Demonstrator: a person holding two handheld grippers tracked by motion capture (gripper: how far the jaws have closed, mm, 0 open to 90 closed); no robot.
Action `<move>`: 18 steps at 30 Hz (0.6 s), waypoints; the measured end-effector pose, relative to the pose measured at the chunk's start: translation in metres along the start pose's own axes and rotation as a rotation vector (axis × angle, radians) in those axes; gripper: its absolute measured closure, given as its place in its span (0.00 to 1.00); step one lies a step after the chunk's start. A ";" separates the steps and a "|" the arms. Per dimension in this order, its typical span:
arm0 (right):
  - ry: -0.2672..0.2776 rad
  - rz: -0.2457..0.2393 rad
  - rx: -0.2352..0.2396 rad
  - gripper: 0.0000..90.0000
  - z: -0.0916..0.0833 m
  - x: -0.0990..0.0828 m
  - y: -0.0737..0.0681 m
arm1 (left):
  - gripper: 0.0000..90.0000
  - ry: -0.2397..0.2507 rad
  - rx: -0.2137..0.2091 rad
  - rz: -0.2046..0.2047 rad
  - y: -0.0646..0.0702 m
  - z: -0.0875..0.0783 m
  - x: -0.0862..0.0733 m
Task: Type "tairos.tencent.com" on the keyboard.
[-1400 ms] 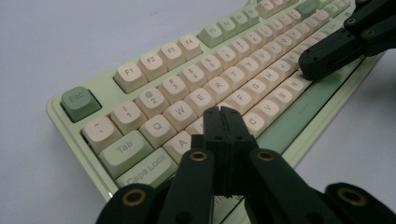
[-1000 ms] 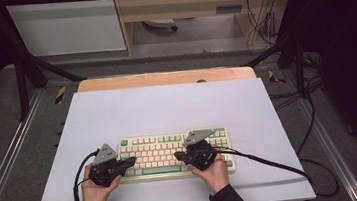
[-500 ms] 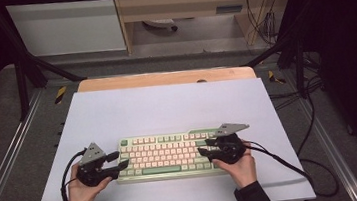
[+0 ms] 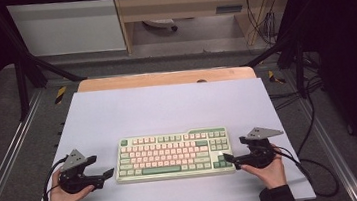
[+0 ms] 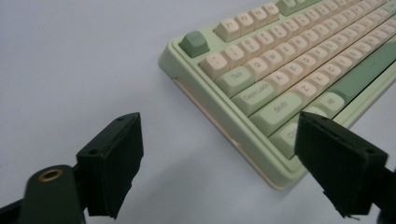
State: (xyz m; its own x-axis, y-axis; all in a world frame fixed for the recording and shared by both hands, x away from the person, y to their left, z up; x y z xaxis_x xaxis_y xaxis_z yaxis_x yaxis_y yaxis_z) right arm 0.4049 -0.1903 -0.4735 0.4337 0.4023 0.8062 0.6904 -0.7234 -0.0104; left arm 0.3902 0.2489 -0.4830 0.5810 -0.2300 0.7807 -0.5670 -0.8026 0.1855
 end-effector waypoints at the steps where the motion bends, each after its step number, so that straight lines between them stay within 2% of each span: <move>1: -0.002 -0.002 0.003 0.05 -0.001 -0.004 0.002 | 0.14 0.002 0.002 -0.004 -0.001 0.000 -0.002; 7: -0.004 0.026 0.020 0.01 -0.003 -0.022 0.005 | 0.07 -0.013 -0.015 0.013 0.002 0.004 -0.011; 18: -0.042 0.012 0.037 0.00 -0.003 -0.039 0.003 | 0.07 -0.031 -0.023 0.022 0.004 0.009 -0.016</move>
State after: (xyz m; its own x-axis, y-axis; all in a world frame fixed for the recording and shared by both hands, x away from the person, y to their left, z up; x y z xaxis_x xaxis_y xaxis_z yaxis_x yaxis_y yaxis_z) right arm 0.3886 -0.2101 -0.5030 0.4656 0.4169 0.7806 0.7052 -0.7077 -0.0426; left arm 0.3841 0.2448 -0.5008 0.5857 -0.2646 0.7661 -0.5930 -0.7842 0.1825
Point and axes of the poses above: each handheld gripper's, and its own axes: z roughly forward along the jaws, x roughly out of its top, y roughly to its right, the point moved 9 cm from there along z, roughly forward along the jaws, and after that the axes turned 8 degrees about -z, right-handed, at the moved point
